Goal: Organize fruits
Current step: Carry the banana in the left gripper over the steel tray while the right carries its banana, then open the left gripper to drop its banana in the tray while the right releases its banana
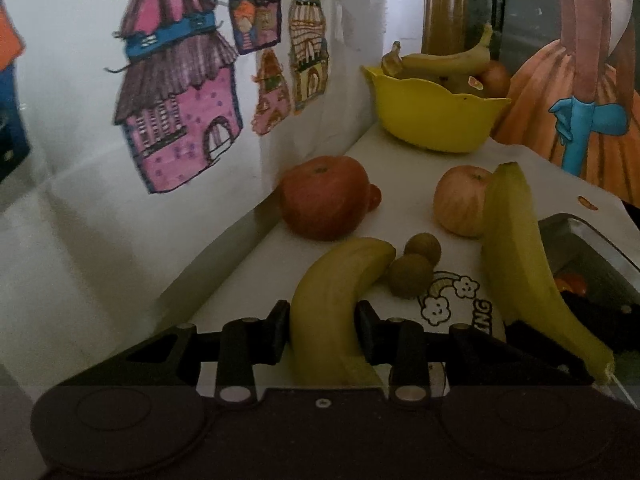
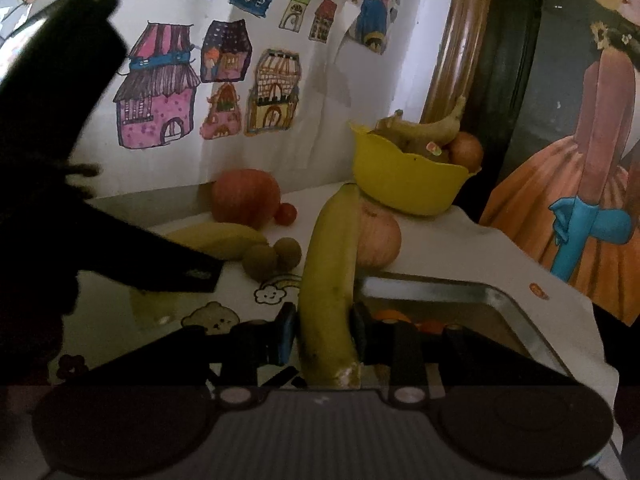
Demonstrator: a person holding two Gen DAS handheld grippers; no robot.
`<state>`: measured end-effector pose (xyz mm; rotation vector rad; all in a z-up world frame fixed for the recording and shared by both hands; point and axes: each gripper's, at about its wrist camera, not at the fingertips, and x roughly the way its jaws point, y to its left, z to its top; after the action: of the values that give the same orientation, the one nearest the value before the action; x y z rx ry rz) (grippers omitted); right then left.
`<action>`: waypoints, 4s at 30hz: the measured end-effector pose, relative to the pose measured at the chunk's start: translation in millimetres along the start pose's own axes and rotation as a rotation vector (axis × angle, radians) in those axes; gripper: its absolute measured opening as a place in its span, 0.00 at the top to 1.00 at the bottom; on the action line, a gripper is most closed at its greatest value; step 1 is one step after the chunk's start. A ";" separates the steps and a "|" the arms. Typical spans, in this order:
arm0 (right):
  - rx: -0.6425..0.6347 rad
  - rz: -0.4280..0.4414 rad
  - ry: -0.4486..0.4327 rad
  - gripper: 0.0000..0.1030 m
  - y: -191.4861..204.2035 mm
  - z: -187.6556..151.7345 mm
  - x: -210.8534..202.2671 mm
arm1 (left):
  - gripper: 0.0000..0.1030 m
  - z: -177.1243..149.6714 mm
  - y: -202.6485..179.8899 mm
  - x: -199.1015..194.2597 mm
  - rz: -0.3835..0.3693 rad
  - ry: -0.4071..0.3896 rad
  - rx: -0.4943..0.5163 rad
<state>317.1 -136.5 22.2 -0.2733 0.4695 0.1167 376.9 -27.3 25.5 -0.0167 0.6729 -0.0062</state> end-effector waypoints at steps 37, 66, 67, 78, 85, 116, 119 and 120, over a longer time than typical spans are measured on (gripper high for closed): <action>0.429 -0.247 -0.062 0.67 -154.6 -18.4 -23.8 | 0.64 27.8 -126.3 -6.8 -0.316 -0.091 -0.070; 0.419 -0.218 0.095 0.67 -151.4 -28.5 1.2 | 0.64 10.1 -132.6 3.1 -0.409 -0.045 -0.044; 0.418 -0.218 0.097 0.67 -151.4 -28.4 1.3 | 0.64 10.0 -132.7 3.3 -0.409 -0.044 -0.043; 0.406 -0.218 0.104 0.67 -150.7 -28.4 1.9 | 0.63 10.7 -132.7 7.1 -0.406 -0.038 -0.045; 0.391 -0.220 0.107 0.64 -149.6 -29.9 3.7 | 0.66 10.5 -133.5 8.2 -0.422 -0.043 -0.040; 0.330 -0.307 -0.152 0.00 -120.5 -17.1 -80.1 | 0.01 -2.1 -43.6 -73.3 -0.238 -0.263 -0.068; 0.347 -0.320 -0.178 0.00 -113.6 -22.6 -96.2 | 0.01 -10.4 -33.3 -83.2 -0.231 -0.268 -0.058; 0.354 -0.326 -0.183 0.00 -111.5 -25.1 -101.6 | 0.01 -13.4 -29.7 -87.0 -0.228 -0.269 -0.053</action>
<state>235.6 -255.2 73.5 0.0112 0.2517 -0.2563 300.5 -56.2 69.8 -0.1427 0.3988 -0.2025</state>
